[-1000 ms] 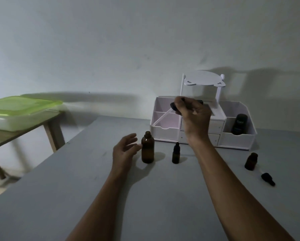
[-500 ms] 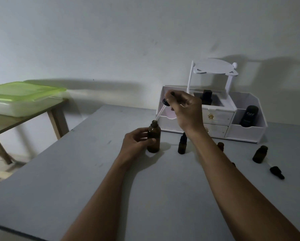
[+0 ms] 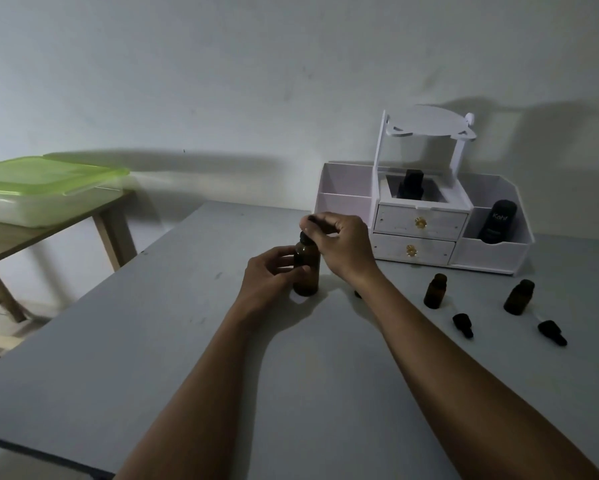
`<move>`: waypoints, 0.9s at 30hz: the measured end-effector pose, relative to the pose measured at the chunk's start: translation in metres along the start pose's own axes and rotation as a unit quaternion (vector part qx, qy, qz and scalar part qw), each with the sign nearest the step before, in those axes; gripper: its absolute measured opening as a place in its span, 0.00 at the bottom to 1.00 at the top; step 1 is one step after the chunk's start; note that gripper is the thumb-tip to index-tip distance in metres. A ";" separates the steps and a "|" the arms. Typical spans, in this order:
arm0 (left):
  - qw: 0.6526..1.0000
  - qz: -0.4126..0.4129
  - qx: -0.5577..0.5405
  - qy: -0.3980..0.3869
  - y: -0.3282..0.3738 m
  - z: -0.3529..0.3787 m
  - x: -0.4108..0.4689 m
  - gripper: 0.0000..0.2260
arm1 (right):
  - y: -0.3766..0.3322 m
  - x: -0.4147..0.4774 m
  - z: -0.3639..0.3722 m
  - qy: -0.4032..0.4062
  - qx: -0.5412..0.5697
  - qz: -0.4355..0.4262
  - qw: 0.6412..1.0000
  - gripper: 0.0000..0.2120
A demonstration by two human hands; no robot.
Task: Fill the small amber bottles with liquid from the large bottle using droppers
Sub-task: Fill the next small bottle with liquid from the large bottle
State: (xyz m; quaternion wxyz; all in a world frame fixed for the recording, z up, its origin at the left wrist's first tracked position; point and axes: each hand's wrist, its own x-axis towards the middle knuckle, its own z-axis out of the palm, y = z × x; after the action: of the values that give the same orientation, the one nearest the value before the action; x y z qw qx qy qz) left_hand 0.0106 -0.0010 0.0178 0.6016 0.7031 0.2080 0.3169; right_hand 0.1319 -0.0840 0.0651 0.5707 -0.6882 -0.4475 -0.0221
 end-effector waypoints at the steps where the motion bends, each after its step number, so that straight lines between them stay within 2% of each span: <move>1: 1.000 0.000 0.003 -0.001 0.000 0.000 0.000 0.16 | 0.001 0.000 0.000 0.004 0.004 0.001 1.000 0.09; 7: 1.000 0.005 0.007 -0.003 0.000 -0.001 0.001 0.20 | 0.001 0.000 0.003 0.033 0.006 -0.012 0.999 0.07; 16: 1.000 0.001 0.014 -0.003 -0.001 0.000 0.001 0.20 | -0.004 0.001 0.008 0.072 -0.002 -0.006 0.997 0.04; 27: 1.000 -0.002 0.014 -0.001 -0.003 -0.002 0.003 0.17 | -0.009 0.000 0.003 0.057 0.007 0.016 0.998 0.07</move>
State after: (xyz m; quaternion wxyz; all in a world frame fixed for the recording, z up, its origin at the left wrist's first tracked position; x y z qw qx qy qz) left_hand 0.0118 0.0026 0.0160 0.5924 0.7115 0.2132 0.3119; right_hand 0.1243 -0.0819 0.0711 0.6004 -0.6887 -0.4035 -0.0492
